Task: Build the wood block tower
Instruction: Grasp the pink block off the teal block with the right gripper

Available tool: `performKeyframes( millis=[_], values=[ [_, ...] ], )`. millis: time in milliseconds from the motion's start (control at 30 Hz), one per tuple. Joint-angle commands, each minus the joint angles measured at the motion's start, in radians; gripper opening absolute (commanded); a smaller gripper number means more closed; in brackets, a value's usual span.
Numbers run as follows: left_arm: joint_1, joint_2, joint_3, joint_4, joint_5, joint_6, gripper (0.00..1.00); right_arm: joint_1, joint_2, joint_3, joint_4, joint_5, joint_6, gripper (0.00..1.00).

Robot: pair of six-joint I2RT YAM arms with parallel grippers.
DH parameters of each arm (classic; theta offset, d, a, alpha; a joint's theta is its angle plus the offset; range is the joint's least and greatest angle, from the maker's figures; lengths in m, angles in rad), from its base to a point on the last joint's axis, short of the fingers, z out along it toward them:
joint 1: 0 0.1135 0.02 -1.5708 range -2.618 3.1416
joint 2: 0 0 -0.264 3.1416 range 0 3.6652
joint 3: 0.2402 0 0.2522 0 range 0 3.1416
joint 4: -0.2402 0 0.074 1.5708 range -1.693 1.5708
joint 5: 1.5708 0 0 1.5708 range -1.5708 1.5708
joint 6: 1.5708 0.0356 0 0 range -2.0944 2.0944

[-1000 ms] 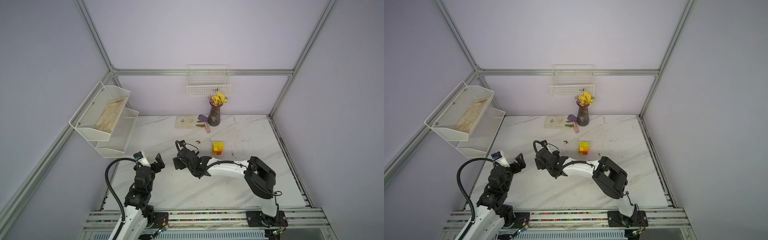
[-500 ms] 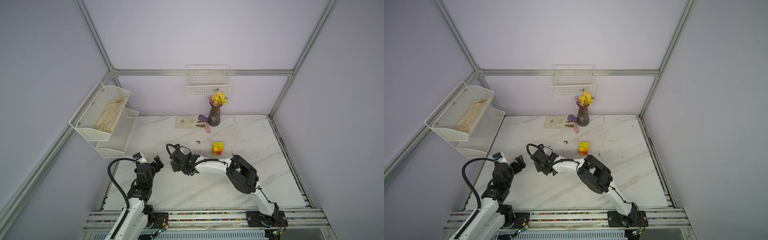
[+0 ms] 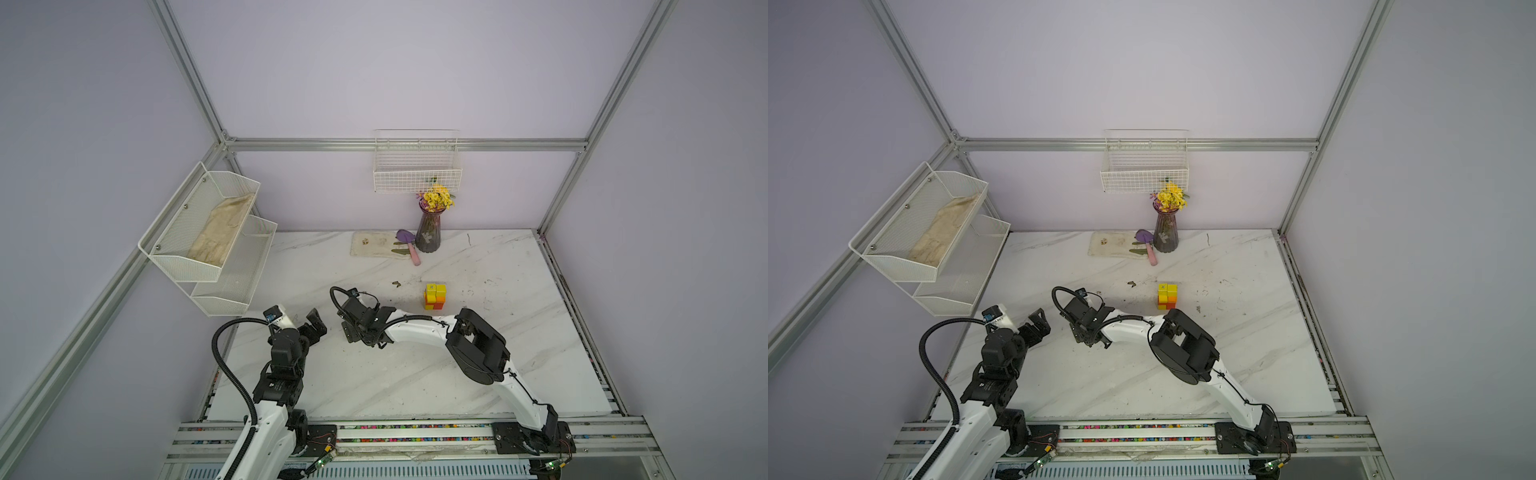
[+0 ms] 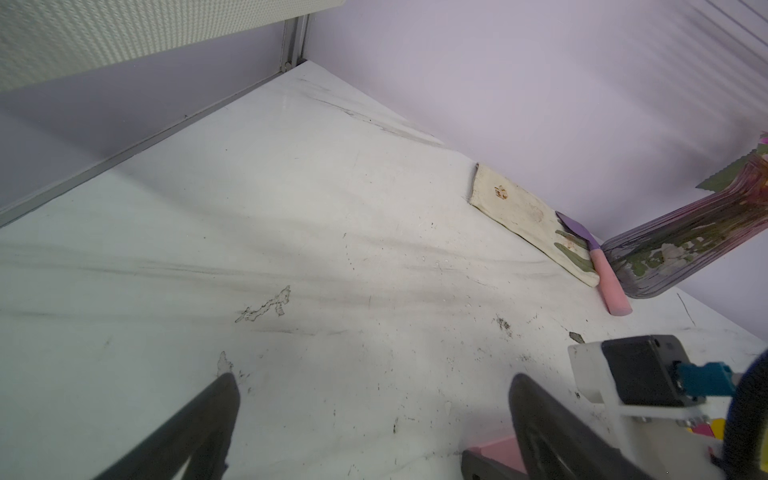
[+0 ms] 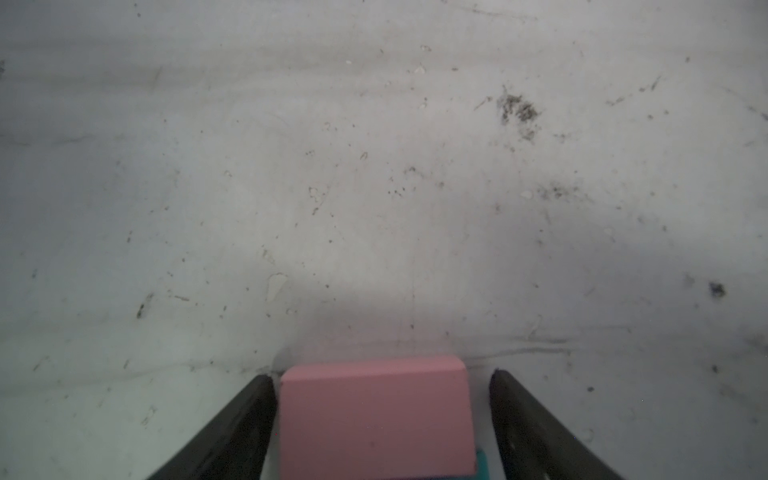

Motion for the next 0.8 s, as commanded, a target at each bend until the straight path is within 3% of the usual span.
performKeyframes(
  millis=[0, 767],
  values=[
    [0.007, -0.005, -0.034, 0.043, 0.008, -0.011, 1.0, -0.006, 0.027, 0.016, -0.036, -0.007, -0.002, 0.78],
    [0.007, 0.0, -0.034, 0.043, 0.021, -0.005, 1.0, -0.009, -0.012, 0.014, -0.034, 0.054, 0.032, 0.58]
  ],
)
